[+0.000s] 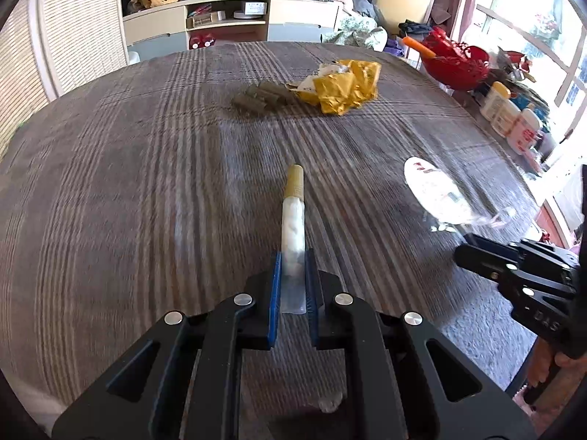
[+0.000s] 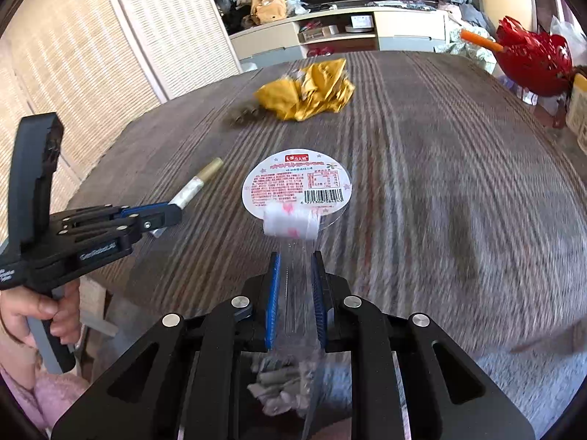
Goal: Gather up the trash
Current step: 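Lower both held items into the bin and open both tools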
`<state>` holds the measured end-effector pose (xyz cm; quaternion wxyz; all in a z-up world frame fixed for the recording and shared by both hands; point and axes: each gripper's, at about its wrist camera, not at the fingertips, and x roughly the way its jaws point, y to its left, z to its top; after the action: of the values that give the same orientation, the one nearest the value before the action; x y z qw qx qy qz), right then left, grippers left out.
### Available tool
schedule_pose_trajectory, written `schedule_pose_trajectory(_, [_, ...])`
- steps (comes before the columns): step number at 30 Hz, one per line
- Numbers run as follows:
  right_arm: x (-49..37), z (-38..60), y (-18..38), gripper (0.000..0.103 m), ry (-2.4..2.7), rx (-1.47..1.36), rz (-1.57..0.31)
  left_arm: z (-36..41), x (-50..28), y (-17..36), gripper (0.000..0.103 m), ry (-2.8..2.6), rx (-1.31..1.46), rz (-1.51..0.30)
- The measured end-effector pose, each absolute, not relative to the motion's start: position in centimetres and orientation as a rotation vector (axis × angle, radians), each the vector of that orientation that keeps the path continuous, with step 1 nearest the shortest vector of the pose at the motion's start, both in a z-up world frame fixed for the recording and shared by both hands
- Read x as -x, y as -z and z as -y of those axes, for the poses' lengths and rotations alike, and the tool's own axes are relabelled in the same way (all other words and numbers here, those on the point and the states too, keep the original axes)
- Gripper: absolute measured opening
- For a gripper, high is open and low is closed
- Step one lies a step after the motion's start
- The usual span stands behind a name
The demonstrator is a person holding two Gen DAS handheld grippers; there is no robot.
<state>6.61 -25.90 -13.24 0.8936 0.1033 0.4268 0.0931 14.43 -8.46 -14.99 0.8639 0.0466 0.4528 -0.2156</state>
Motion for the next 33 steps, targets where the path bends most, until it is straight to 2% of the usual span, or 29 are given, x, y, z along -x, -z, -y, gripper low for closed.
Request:
schedule_pose_trajectory(8, [-2.4,24.8,12.6,0.018,-0.205,-0.206,-0.872,6.2,-7.5,12.4,0.011,0.443,-0.071,-0.860])
schedule_pose_trajectory(16, [3.1,23.9,12.7,0.018,-0.256,-0.241,-0.873,5.1,-1.3,12.9,0.011,0.462,-0.004,-0.837])
schedule_pose_trajectory(24, [5.9,23.9,16.8,0.018,-0.259,-0.289,-0.986,4.5,2.6,17.0,0.011,0.427,0.056,-0.903])
schedule_pose_trajectory(33, [6.2,23.0,21.5,0.018,-0.222,-0.282,-1.078,5.4,3.5,24.2,0.011,0.407,0.079,-1.065])
